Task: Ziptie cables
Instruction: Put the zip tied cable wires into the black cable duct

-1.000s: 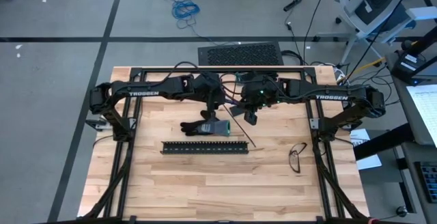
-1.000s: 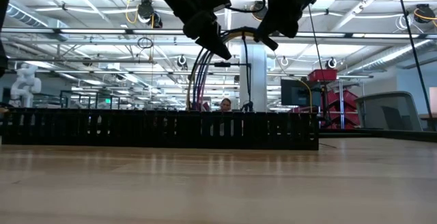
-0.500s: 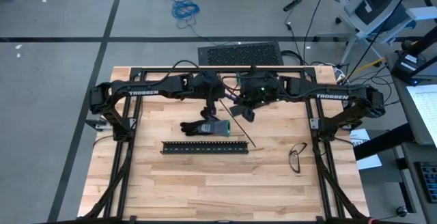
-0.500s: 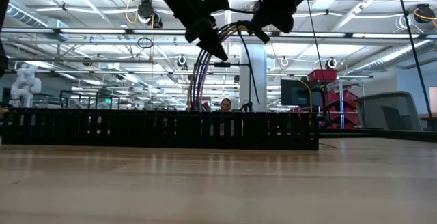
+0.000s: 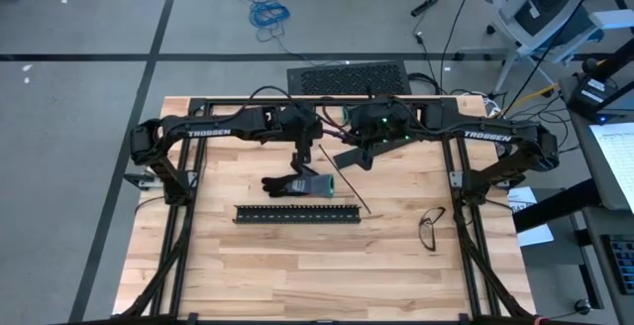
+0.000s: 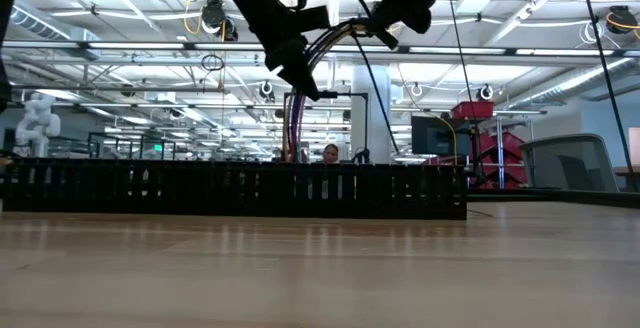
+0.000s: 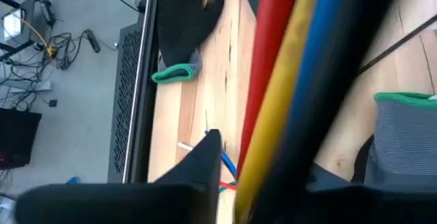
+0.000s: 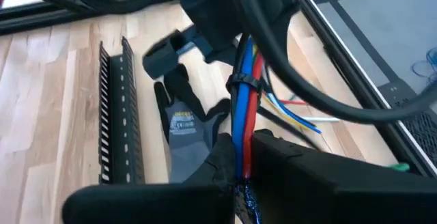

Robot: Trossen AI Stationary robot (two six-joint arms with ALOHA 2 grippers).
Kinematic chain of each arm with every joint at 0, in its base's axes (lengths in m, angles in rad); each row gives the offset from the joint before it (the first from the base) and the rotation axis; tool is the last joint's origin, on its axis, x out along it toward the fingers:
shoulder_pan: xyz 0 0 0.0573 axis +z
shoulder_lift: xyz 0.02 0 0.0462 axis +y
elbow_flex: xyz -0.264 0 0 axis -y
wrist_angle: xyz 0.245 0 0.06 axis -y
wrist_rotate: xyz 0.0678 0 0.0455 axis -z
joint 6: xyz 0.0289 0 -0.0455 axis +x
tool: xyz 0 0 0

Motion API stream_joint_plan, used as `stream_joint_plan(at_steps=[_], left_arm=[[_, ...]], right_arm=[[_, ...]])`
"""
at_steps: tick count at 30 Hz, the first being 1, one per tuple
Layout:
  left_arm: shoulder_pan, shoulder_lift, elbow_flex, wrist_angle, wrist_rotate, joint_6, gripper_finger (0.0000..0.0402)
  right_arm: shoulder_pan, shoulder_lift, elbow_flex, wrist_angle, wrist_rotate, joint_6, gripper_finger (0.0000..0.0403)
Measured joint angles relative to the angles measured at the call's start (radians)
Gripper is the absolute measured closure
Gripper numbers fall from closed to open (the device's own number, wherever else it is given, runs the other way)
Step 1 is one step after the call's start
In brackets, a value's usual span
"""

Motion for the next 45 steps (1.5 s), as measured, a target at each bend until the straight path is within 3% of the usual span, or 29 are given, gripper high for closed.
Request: stream_joint_plan(at_steps=[5, 9, 15, 23, 36, 45], left_arm=[[0.017, 0.000, 0.000, 0.001, -0.053, 0.002, 0.0250], [0.046, 0.000, 0.000, 0.022, -0.051, -0.010, 0.0222], [0.096, 0.000, -0.008, 0.130, 0.085, -0.121, 0.0217], [0.113, 0.008, -0.030, 0.317, 0.089, -0.208, 0.0217], [0.111, 0.088, -0.030, 0.528, -0.244, -0.410, 0.0217], [0.111, 0.079, -0.030, 0.596, -0.550, -0.393, 0.0217]], right_arm=[[-0.005, -0.003, 0.000, -0.001, 0.005, -0.001, 0.0389], [-0.004, -0.016, 0.000, 0.007, 0.006, 0.007, 0.0390], [-0.002, -0.039, 0.000, 0.038, 0.000, 0.035, 0.0390], [-0.002, -0.057, 0.000, 0.044, 0.000, 0.049, 0.0390], [-0.003, -0.055, 0.009, 0.112, 0.007, 0.082, 0.0390], [-0.002, -0.055, 0.039, 0.122, 0.036, 0.075, 0.0390]])
